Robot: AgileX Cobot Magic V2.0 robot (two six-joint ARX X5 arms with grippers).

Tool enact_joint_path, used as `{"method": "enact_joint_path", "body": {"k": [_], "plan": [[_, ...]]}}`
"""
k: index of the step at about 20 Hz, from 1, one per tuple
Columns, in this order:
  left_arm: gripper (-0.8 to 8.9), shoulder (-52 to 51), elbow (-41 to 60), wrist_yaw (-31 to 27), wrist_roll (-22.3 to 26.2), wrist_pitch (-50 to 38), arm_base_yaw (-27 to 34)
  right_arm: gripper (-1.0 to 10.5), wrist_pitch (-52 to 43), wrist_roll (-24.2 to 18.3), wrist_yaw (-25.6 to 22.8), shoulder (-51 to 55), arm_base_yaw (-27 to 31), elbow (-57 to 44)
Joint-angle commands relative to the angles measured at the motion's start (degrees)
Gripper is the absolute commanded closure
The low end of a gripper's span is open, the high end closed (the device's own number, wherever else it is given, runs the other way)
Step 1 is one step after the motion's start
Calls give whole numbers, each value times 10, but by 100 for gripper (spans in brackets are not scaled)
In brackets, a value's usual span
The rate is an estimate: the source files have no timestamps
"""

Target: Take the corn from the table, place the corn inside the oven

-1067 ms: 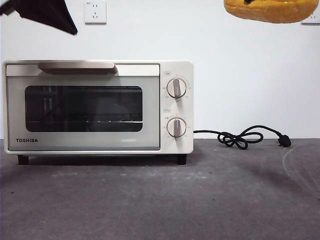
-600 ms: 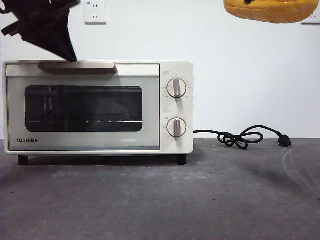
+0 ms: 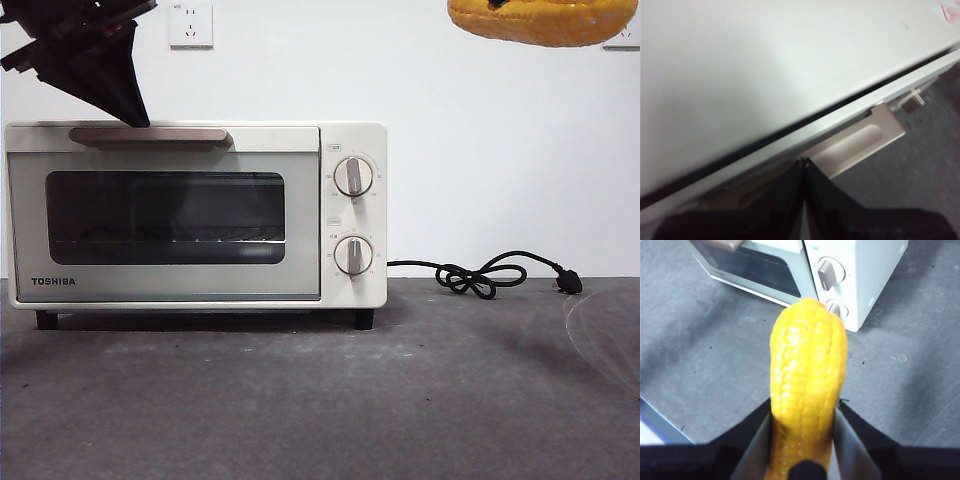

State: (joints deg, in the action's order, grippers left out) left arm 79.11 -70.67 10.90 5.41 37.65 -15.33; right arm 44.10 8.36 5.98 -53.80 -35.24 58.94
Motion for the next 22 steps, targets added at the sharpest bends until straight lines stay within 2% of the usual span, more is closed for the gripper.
{"method": "enact_joint_path", "body": {"k": [1, 16, 22], "plan": [[819, 24, 19, -8, 20, 65, -2, 962, -2, 4, 1, 1, -1, 1], [819, 25, 19, -2, 32, 200, -25, 962, 11, 2, 20, 1, -1, 1], [819, -5, 19, 3, 32, 236, -62, 962, 6, -27, 94, 1, -5, 1]]}}
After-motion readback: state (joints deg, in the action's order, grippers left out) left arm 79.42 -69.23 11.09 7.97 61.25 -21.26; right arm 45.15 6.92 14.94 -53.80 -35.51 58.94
